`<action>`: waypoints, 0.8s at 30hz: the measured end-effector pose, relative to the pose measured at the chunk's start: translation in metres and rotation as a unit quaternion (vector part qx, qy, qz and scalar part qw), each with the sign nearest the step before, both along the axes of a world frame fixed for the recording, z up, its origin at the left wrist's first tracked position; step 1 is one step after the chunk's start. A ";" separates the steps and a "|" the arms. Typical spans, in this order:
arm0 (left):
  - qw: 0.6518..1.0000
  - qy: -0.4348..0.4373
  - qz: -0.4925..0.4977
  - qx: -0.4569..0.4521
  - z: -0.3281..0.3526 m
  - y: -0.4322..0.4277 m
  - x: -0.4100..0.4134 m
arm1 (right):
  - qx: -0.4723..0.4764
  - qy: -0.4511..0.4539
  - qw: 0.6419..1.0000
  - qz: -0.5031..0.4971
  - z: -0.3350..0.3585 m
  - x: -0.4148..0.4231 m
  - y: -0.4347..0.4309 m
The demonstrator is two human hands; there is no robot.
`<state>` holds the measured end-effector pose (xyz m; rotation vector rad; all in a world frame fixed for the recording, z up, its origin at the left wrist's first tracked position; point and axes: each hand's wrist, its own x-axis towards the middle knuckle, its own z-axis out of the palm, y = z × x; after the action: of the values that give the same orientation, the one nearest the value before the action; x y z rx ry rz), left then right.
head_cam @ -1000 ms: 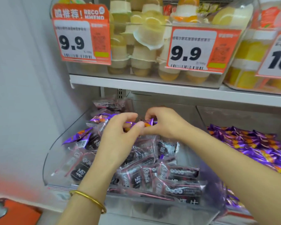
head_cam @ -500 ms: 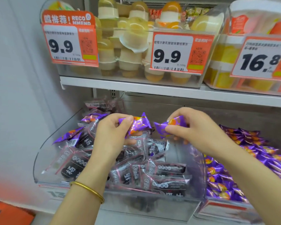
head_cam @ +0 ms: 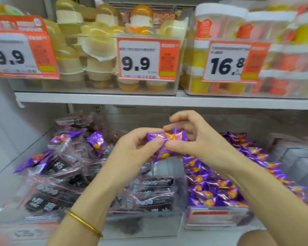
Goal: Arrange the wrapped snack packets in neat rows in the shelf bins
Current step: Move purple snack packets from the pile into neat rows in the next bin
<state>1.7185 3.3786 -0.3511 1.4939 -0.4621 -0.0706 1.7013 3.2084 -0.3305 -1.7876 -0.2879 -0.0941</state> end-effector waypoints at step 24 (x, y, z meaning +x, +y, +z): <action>0.781 -0.345 -0.171 0.492 -0.038 -0.246 -0.024 | -0.209 0.040 0.953 -0.214 -0.028 -0.125 -0.251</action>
<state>1.6947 3.1329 -0.3887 2.4467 -1.4587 -0.0479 1.5762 2.9571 -0.3583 -2.2472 0.1580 -0.2858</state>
